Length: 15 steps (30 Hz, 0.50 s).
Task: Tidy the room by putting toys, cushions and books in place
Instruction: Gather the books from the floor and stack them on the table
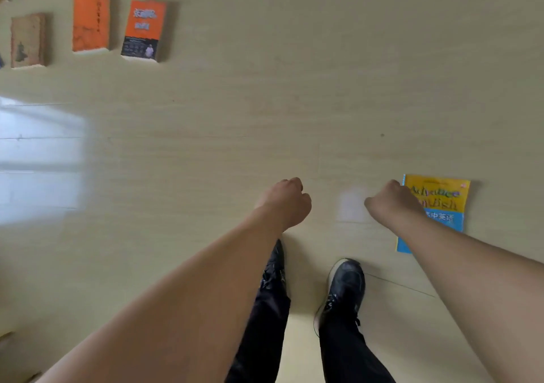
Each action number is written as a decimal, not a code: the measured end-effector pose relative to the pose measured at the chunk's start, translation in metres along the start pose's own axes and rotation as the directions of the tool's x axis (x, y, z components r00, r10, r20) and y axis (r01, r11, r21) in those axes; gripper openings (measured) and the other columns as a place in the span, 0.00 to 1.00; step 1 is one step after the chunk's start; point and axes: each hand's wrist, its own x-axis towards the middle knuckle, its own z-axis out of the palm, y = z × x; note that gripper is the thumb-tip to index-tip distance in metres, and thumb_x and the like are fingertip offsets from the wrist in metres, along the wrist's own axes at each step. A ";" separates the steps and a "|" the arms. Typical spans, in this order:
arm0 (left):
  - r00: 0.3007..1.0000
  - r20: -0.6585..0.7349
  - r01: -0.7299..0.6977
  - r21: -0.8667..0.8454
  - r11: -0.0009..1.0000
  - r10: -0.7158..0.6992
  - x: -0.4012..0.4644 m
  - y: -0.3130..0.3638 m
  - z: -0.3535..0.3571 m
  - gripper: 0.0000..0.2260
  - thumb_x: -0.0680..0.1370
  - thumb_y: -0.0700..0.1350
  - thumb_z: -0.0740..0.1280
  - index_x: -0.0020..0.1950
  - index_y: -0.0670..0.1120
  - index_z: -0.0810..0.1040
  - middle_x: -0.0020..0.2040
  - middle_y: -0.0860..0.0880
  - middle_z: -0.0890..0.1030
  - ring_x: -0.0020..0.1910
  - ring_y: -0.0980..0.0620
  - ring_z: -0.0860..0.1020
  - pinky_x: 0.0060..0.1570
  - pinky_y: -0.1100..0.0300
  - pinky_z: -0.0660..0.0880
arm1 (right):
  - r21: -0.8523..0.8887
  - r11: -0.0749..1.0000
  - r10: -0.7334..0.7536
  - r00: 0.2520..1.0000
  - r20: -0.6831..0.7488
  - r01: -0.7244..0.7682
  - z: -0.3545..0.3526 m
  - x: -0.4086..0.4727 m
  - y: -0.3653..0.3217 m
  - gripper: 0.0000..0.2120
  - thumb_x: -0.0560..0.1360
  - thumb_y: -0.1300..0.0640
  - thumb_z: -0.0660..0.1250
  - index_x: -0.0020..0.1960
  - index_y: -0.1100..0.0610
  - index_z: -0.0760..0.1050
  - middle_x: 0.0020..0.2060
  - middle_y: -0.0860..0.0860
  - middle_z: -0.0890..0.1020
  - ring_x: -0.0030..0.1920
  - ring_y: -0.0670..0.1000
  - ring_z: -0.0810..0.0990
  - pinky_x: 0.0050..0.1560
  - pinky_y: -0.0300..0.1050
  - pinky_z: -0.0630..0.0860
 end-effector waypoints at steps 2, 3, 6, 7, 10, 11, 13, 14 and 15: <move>0.999 0.034 0.019 0.017 1.000 -0.019 0.049 0.006 0.044 0.18 0.81 0.47 0.56 0.69 0.45 0.71 0.65 0.45 0.75 0.60 0.44 0.74 0.56 0.54 0.73 | 0.000 0.998 0.055 0.998 -0.007 -0.055 0.038 0.056 0.026 0.24 0.74 0.54 0.63 0.66 0.64 0.65 0.64 0.62 0.71 0.64 0.64 0.71 0.60 0.53 0.71; 0.998 0.050 0.030 0.026 0.999 -0.031 0.067 0.006 0.060 0.17 0.81 0.46 0.56 0.69 0.45 0.71 0.64 0.45 0.75 0.59 0.44 0.74 0.56 0.53 0.74 | -0.002 0.997 0.082 0.997 -0.015 -0.082 0.052 0.076 0.035 0.25 0.75 0.54 0.63 0.67 0.63 0.64 0.65 0.61 0.70 0.65 0.64 0.69 0.61 0.54 0.70; 0.994 0.106 0.029 0.110 0.994 -0.040 0.131 0.011 0.116 0.17 0.81 0.46 0.56 0.68 0.45 0.71 0.64 0.45 0.74 0.58 0.43 0.75 0.56 0.51 0.75 | 0.033 0.977 0.214 0.974 -0.075 -0.212 0.098 0.148 0.067 0.28 0.75 0.53 0.65 0.70 0.63 0.61 0.69 0.61 0.65 0.68 0.64 0.65 0.63 0.57 0.67; 0.993 0.112 0.024 0.135 0.991 -0.039 0.146 0.011 0.127 0.16 0.81 0.46 0.56 0.68 0.45 0.71 0.64 0.45 0.74 0.59 0.43 0.75 0.57 0.51 0.75 | 0.047 0.967 0.254 0.963 -0.092 -0.250 0.107 0.165 0.075 0.31 0.75 0.53 0.65 0.72 0.63 0.59 0.72 0.61 0.62 0.70 0.65 0.63 0.65 0.59 0.66; 0.992 0.125 -0.006 0.226 0.974 -0.023 0.196 0.023 0.168 0.16 0.81 0.46 0.56 0.68 0.44 0.71 0.66 0.44 0.73 0.62 0.43 0.73 0.58 0.53 0.72 | 0.087 0.928 0.369 0.925 -0.087 -0.362 0.139 0.224 0.115 0.39 0.75 0.50 0.66 0.77 0.62 0.49 0.77 0.62 0.52 0.75 0.65 0.54 0.71 0.62 0.60; 0.992 0.124 -0.019 0.248 0.969 -0.013 0.210 0.027 0.179 0.16 0.82 0.46 0.56 0.68 0.44 0.71 0.66 0.44 0.73 0.62 0.43 0.73 0.57 0.53 0.72 | 0.109 0.913 0.401 0.913 -0.072 -0.392 0.149 0.240 0.128 0.41 0.75 0.50 0.66 0.78 0.62 0.47 0.77 0.62 0.49 0.76 0.65 0.52 0.72 0.62 0.57; 0.992 0.128 -0.043 0.270 0.962 0.008 0.229 0.035 0.193 0.16 0.81 0.45 0.57 0.68 0.44 0.72 0.65 0.43 0.74 0.62 0.42 0.73 0.55 0.54 0.71 | 0.152 0.892 0.436 0.899 -0.046 -0.425 0.166 0.263 0.148 0.45 0.75 0.49 0.67 0.78 0.62 0.42 0.77 0.63 0.46 0.75 0.67 0.51 0.73 0.63 0.56; 0.992 0.129 -0.051 0.276 0.960 0.015 0.236 0.039 0.199 0.16 0.81 0.45 0.57 0.67 0.44 0.72 0.65 0.43 0.74 0.61 0.42 0.74 0.55 0.54 0.72 | 0.157 0.887 0.448 0.892 -0.057 -0.435 0.174 0.271 0.155 0.46 0.74 0.50 0.68 0.78 0.62 0.40 0.77 0.64 0.45 0.75 0.68 0.52 0.72 0.63 0.57; 0.991 0.134 -0.056 0.278 0.959 0.019 0.243 0.043 0.205 0.15 0.81 0.45 0.57 0.66 0.44 0.72 0.64 0.43 0.75 0.61 0.42 0.74 0.55 0.53 0.73 | 0.141 0.888 0.450 0.889 -0.085 -0.437 0.181 0.276 0.159 0.46 0.74 0.51 0.67 0.78 0.63 0.40 0.77 0.65 0.45 0.74 0.70 0.53 0.71 0.63 0.59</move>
